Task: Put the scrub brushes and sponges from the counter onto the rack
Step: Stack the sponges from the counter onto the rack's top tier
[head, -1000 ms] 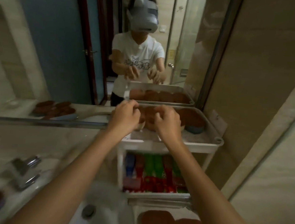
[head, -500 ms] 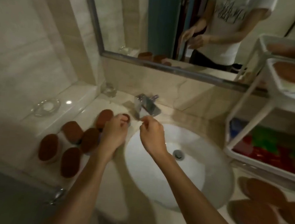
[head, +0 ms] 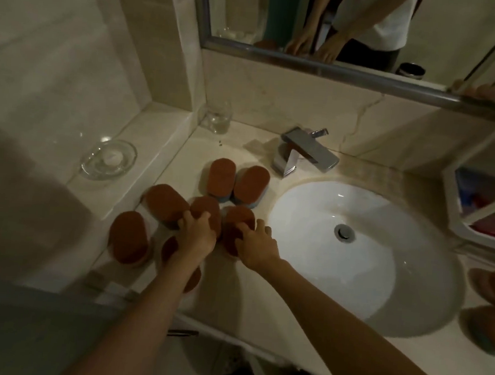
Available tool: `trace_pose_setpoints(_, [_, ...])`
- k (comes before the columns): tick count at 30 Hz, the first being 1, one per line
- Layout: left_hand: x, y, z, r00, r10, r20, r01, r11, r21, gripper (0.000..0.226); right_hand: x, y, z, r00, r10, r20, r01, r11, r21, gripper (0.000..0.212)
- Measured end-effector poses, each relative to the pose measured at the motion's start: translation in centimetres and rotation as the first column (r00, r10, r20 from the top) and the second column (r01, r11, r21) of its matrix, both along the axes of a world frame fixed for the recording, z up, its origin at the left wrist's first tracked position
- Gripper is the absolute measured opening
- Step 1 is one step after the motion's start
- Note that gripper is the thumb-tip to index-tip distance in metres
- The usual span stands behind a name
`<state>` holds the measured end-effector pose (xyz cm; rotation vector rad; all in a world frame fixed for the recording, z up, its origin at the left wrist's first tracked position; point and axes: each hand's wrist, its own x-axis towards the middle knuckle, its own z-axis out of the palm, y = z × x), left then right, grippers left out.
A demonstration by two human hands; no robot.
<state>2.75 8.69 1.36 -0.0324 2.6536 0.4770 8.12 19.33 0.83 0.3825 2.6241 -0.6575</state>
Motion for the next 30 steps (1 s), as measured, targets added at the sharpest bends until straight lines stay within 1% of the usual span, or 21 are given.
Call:
trace_pose_setpoints(3, [-0.4,0.2,-0.7,0.999,-0.017,-0.034,0.017,1.0,-0.012,0.043,0.2,-0.1,-0.4,1.0,-0.03,0.001,0.03,0.998,0.051,0.05])
trace_pose_setpoints(7, [-0.2,0.6,-1.1,0.997,-0.077,-0.024,0.076,0.996,-0.051,0.041,1.2,0.2,-1.2,0.997,-0.045,0.056,0.038,0.992,0.12,0.069])
trace_pose_setpoints(9, [0.0,0.9,-1.3,0.993,-0.109,-0.037,0.105,0.991,-0.083,0.047,1.7,0.4,-1.6,0.996,-0.065,0.062,0.056,0.989,0.134,0.075])
trace_pose_setpoints(11, [0.0,1.2,-1.5,0.991,-0.132,-0.037,0.128,0.988,-0.09,0.056,1.9,0.7,-1.8,0.995,-0.086,0.051,0.078,0.987,0.14,0.076])
trace_pose_setpoints(14, [0.4,1.9,-1.8,0.986,-0.169,0.014,0.169,0.982,-0.087,0.071,2.5,1.6,-1.5,0.991,-0.133,0.02,0.129,0.983,0.13,0.076])
trace_pose_setpoints(17, [1.0,2.8,-1.4,0.987,-0.158,0.038,0.161,0.983,-0.093,0.076,3.5,3.3,-0.5,0.979,-0.188,-0.076,0.197,0.972,0.131,0.077])
trace_pose_setpoints(18, [1.3,3.3,-1.0,0.988,-0.154,0.03,0.156,0.985,-0.072,0.076,3.8,4.0,0.1,0.972,-0.205,-0.113,0.22,0.966,0.138,0.077])
trace_pose_setpoints(21, [1.8,5.9,1.6,0.991,-0.113,-0.073,0.12,0.987,0.105,0.065,4.4,6.7,2.4,0.929,-0.253,-0.27,0.303,0.939,0.161,0.073])
trace_pose_setpoints(23, [2.2,8.6,4.4,0.982,-0.107,-0.154,0.139,0.966,0.219,0.061,4.8,8.9,4.6,0.873,-0.293,-0.391,0.373,0.917,0.144,0.069])
trace_pose_setpoints(25, [2.7,11.8,7.7,0.964,-0.138,-0.229,0.207,0.927,0.312,0.056,5.5,11.6,7.2,0.812,-0.31,-0.494,0.427,0.893,0.142,0.066])
trace_pose_setpoints(27, [3.4,14.9,10.8,0.931,-0.195,-0.31,0.312,0.866,0.39,0.047,6.5,14.4,10.1,0.765,-0.312,-0.564,0.478,0.861,0.172,0.059])
trace_pose_setpoints(28, [3.8,16.3,12.3,0.908,-0.226,-0.353,0.367,0.838,0.405,0.046,7.2,16.0,11.4,0.731,-0.314,-0.606,0.512,0.84,0.181,0.055])
trace_pose_setpoints(30, [5.0,19.1,15.2,0.85,-0.288,-0.442,0.469,0.796,0.382,0.05,8.8,19.1,13.9,0.642,-0.325,-0.694,0.584,0.794,0.169,0.048])
